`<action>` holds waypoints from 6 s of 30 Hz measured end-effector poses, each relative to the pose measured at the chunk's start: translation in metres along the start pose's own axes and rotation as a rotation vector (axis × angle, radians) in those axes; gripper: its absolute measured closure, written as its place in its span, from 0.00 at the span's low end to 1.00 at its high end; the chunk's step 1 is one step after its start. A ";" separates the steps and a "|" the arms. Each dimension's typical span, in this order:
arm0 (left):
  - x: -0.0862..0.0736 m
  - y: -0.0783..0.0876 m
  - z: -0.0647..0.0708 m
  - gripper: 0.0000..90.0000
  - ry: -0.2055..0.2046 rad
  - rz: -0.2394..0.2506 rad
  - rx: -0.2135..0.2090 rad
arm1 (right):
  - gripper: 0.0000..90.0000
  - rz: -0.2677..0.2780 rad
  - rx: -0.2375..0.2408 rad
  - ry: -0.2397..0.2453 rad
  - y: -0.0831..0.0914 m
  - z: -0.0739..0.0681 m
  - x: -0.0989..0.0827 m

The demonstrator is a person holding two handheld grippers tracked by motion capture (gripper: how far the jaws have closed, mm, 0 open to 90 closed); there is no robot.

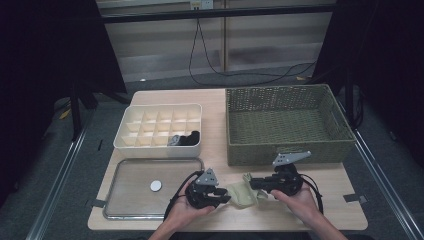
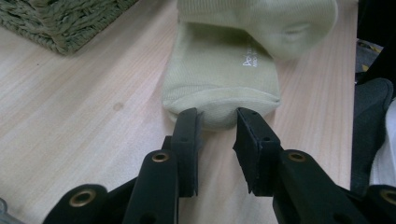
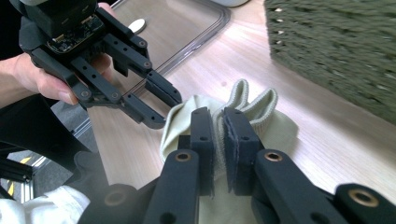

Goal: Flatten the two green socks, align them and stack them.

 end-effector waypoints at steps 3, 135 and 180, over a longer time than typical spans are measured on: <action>0.000 0.000 -0.001 0.77 -0.004 -0.009 -0.001 | 0.93 -0.009 0.009 -0.004 -0.007 -0.002 0.003; 0.033 -0.019 -0.005 0.76 0.013 0.046 -0.029 | 0.96 0.019 -0.045 -0.085 -0.003 0.021 -0.019; 0.015 -0.030 -0.001 0.87 -0.019 -0.050 -0.011 | 0.96 -0.037 0.007 0.008 -0.029 -0.005 -0.020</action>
Point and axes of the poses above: each handheld gripper's, and its own axes: y roughly backward along the jaws, x roughly out of its top, z roughly to its right, the point moved 6 cm from there along -y, roughly forward along the jaws, and after that the axes turned 2 degrees about z, right-handed, at the moved point
